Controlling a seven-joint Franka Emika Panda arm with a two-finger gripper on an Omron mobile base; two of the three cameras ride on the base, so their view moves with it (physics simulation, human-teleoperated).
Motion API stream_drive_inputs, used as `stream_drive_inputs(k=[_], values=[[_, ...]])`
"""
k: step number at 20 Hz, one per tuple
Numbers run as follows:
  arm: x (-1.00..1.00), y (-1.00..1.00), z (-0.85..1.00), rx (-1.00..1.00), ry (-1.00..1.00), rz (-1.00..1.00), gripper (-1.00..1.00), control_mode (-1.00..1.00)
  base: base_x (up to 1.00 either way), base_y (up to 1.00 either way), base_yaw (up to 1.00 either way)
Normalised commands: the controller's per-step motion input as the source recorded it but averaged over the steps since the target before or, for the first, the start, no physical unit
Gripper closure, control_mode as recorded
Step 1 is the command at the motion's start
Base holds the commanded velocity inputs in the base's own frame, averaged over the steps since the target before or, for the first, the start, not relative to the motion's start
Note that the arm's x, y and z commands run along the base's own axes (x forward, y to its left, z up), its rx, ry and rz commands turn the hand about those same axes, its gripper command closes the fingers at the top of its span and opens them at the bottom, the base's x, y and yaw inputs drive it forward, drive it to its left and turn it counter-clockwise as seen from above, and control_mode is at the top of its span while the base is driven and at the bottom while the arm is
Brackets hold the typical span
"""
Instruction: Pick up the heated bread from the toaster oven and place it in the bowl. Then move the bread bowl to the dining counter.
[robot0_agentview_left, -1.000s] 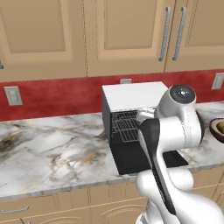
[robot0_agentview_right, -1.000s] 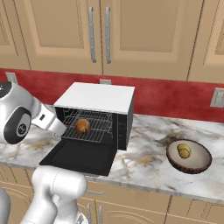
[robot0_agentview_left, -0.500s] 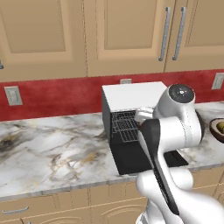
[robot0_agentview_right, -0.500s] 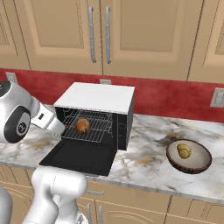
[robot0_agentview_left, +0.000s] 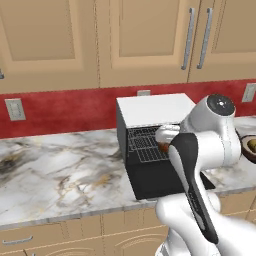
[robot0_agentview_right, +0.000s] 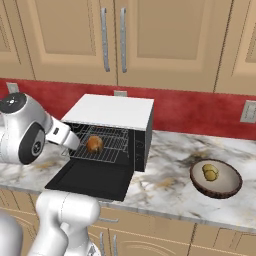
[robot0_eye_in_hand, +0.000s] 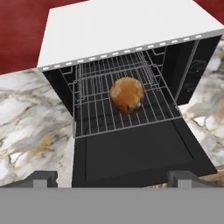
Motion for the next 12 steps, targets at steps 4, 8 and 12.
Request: stream_drive_inputs(k=[4, 8, 12], values=[[0.19, 0.00, 0.00, -0.01, 0.06, 0.02, -1.00, -1.00, 0.00, 0.00, 0.00], [0.31, 0.00, 0.00, 0.00, 0.06, 0.00, -1.00, -1.00, 0.00, 0.00, 0.00], [0.15, -0.15, -0.01, 0.00, 0.09, 0.02, -1.00, -1.00, 0.00, 0.00, 0.00]])
